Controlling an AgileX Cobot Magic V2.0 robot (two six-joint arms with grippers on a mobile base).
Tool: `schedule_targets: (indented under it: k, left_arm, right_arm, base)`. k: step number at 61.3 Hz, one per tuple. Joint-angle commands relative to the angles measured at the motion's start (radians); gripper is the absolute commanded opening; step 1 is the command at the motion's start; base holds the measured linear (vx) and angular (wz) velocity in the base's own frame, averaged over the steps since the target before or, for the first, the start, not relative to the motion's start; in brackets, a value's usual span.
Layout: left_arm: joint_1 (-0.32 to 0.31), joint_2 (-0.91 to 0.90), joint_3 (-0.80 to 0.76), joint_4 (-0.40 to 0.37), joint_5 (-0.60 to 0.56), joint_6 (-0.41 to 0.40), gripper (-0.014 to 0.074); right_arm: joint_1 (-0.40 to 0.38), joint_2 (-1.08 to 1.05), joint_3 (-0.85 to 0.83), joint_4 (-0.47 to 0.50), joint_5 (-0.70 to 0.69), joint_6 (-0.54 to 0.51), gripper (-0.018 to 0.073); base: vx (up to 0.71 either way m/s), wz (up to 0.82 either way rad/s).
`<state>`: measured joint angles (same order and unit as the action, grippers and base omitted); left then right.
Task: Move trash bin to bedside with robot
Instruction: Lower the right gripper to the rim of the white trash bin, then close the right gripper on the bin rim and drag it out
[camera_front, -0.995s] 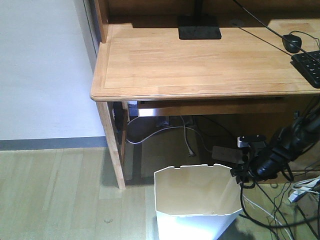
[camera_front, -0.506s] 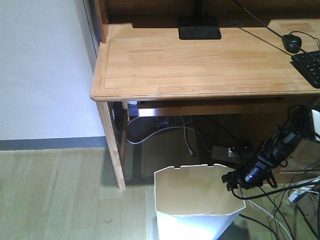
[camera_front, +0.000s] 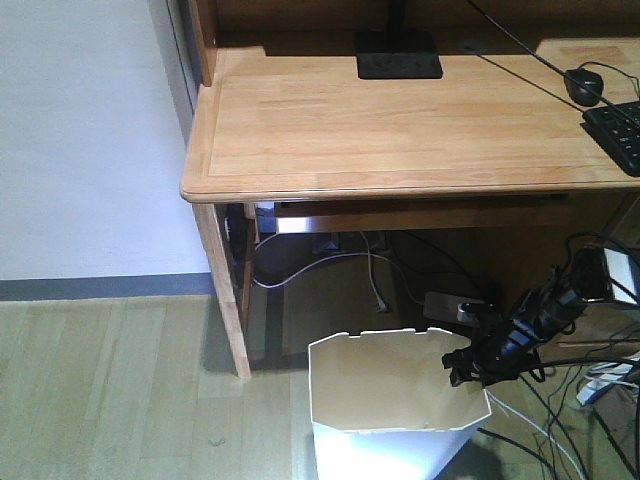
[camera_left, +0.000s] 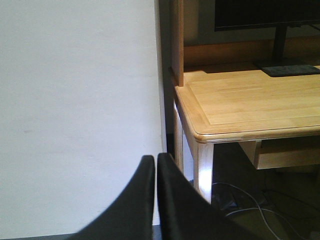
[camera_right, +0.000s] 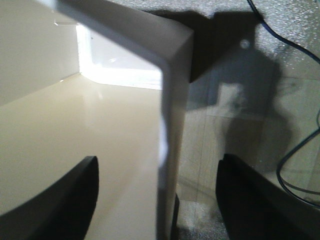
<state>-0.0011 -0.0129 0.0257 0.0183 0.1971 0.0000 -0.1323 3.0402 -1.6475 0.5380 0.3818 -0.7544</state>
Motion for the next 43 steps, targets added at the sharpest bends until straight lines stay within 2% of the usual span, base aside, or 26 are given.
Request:
schedule_targets:
  k: [1, 4, 12, 22, 28, 37, 43]
  left_arm:
    - [-0.002, -0.014, 0.019, -0.004, -0.068, 0.0, -0.0006]
    - [-0.002, -0.014, 0.019, -0.004, -0.068, 0.0, -0.0006]
    - [-0.002, -0.014, 0.019, -0.004, -0.068, 0.0, -0.0006]
    - [-0.002, -0.014, 0.019, -0.004, -0.068, 0.0, -0.0006]
    - [-0.002, -0.014, 0.019, -0.004, -0.068, 0.0, -0.0006]
    - [-0.002, -0.014, 0.019, -0.004, -0.068, 0.0, -0.0006]
    - [-0.002, -0.014, 0.019, -0.004, -0.068, 0.0, -0.0006]
  right_arm:
    - [-0.005, -0.044, -0.046, -0.006, 0.053, -0.007, 0.0386]
    - [-0.005, -0.041, -0.058, -0.006, 0.071, -0.007, 0.0318]
    - [-0.006, -0.041, -0.07, 0.01, 0.097, -0.005, -0.0017]
    - [-0.007, -0.063, -0.066, 0.038, 0.111, -0.004, -0.0012]
    - [-0.007, -0.1, -0.04, 0.073, 0.1, -0.038, -0.0008]
    - [-0.007, -0.16, 0.038, 0.179, 0.083, -0.147, -0.0009]
    - [-0.007, -0.205, 0.102, 0.309, 0.093, -0.276, -0.0009]
  base:
    - [0.0, 0.0]
    - [0.0, 0.0]
    - [0.0, 0.0]
    - [0.0, 0.0]
    - [0.0, 0.0]
    - [0.0, 0.0]
    - [0.0, 0.0]
